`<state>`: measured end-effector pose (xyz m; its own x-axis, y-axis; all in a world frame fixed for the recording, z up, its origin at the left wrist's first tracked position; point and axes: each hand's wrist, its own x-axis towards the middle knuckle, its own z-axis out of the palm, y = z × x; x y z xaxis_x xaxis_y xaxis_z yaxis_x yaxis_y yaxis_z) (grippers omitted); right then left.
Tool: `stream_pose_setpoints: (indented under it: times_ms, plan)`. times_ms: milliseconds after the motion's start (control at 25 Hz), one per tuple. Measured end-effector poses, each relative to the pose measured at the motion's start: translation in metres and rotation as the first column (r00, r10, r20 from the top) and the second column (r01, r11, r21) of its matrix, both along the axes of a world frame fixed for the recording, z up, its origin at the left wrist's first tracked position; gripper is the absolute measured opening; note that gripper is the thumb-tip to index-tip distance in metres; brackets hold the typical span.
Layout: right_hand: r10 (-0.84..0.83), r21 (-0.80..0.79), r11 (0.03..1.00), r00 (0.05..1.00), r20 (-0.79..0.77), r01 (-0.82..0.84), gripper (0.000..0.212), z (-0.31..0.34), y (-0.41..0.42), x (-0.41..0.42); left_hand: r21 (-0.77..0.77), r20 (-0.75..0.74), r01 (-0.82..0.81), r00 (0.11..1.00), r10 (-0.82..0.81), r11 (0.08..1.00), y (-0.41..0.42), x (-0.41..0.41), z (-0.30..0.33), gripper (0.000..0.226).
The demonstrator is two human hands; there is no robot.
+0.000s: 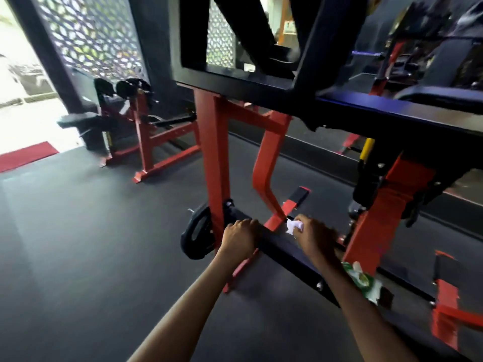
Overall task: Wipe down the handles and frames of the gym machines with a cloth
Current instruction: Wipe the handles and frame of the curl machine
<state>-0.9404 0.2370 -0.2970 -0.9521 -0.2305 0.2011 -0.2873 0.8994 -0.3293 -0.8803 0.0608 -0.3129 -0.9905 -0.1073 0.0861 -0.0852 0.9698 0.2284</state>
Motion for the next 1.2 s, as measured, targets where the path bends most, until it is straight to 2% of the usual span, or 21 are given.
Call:
stream_pose_setpoints:
  times_ms: [320, 440, 560, 840, 1040, 1200]
  plan:
    - [0.195, 0.05, 0.979, 0.98, 0.038, -0.197, 0.024, 0.0, -0.156, 0.115, -0.013, 0.08, -0.217, 0.973, 0.217, 0.976, -0.124, 0.145, 0.019, 0.031]
    - [0.267, 0.044, 0.962, 0.962, 0.064, -0.27, 0.026, -0.007, -0.214, 0.132, -0.002, 0.123, -0.299, 0.947, 0.297, 0.954, -0.173, 0.17, 0.017, 0.035]
    - [0.325, 0.07, 0.943, 0.945, 0.026, -0.326, 0.023, -0.009, -0.271, 0.131, -0.005, 0.149, -0.373, 0.917, 0.369, 0.928, -0.225, 0.171, 0.015, 0.038]
    - [0.381, 0.062, 0.922, 0.924, 0.043, -0.383, 0.021, -0.019, -0.416, 0.058, 0.014, 0.176, -0.458, 0.876, 0.449, 0.889, -0.365, 0.099, 0.015, 0.037]
    - [0.376, 0.03, 0.926, 0.927, 0.022, -0.376, 0.021, -0.005, -0.518, -0.039, -0.038, 0.196, -0.433, 0.881, 0.432, 0.901, -0.462, 0.001, 0.032, 0.036]
    - [0.317, 0.039, 0.947, 0.948, 0.026, -0.318, 0.022, -0.001, -0.58, -0.118, -0.017, 0.205, -0.391, 0.9, 0.386, 0.92, -0.52, -0.079, 0.035, 0.036]
